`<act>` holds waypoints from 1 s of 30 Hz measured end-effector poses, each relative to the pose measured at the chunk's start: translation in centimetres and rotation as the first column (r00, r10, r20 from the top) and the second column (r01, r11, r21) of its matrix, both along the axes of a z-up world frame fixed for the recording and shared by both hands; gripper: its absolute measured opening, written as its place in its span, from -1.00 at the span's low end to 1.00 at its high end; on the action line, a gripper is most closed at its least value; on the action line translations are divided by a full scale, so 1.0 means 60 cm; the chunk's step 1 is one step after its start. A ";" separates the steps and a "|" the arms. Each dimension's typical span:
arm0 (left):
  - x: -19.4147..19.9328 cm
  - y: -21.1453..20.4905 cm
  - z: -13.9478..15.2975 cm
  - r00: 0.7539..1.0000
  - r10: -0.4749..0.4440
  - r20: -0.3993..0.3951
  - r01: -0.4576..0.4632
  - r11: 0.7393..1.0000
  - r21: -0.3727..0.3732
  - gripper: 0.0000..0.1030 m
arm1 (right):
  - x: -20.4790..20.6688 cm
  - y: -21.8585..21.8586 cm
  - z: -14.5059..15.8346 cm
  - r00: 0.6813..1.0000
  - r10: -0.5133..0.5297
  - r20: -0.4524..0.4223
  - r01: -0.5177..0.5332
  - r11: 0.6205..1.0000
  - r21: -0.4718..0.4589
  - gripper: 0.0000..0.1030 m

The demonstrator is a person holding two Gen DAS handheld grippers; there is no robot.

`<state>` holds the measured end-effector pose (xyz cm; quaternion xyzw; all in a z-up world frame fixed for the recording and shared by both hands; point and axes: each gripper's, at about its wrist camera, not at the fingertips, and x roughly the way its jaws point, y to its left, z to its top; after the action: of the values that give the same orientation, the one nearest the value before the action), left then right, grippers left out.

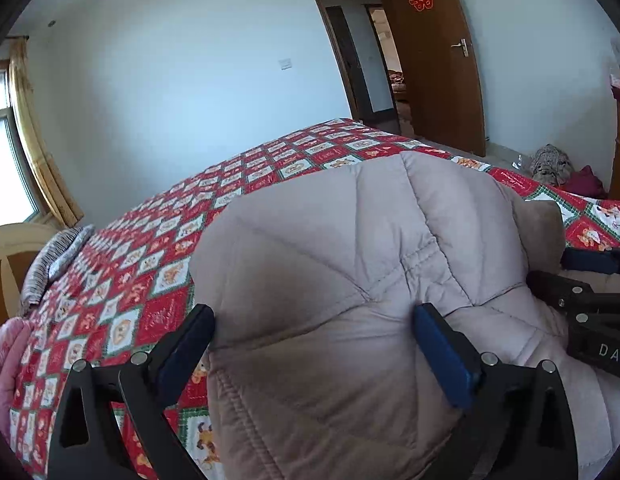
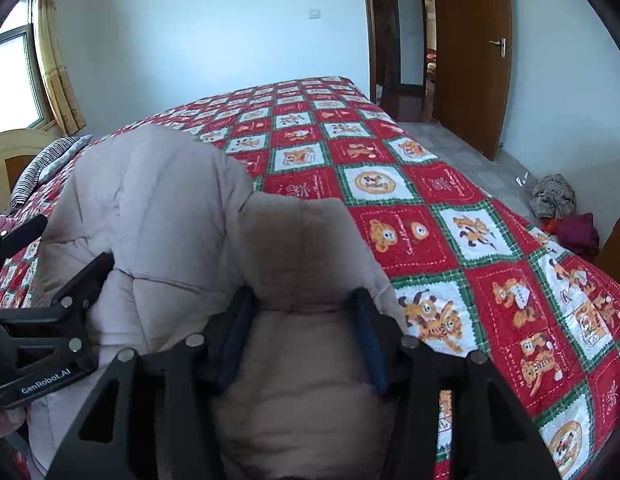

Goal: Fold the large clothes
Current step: 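Grasp the bundled jacket with the right tool while the left tool presses it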

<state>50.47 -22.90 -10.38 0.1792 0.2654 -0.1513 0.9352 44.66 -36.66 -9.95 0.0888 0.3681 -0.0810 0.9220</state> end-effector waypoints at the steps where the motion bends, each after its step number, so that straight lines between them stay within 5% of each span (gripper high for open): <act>1: 0.005 0.001 -0.004 1.000 0.002 -0.015 -0.002 1.000 -0.013 0.98 | 0.001 -0.002 -0.003 1.000 0.005 -0.005 -0.005 1.000 0.012 0.03; 11: 0.019 0.003 -0.027 0.996 -0.005 -0.093 -0.004 0.996 -0.092 0.98 | 0.006 0.003 -0.029 1.000 0.001 -0.010 -0.001 0.999 0.033 0.06; 30: 0.022 0.004 -0.042 0.993 -0.009 -0.114 -0.003 0.995 -0.101 0.98 | 0.010 0.004 -0.046 1.000 -0.006 -0.016 0.007 0.999 0.036 0.08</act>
<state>51.77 -22.66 -12.93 0.1229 0.3104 -0.1760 0.9260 45.25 -36.42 -12.70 0.1061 0.3765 -0.0781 0.9170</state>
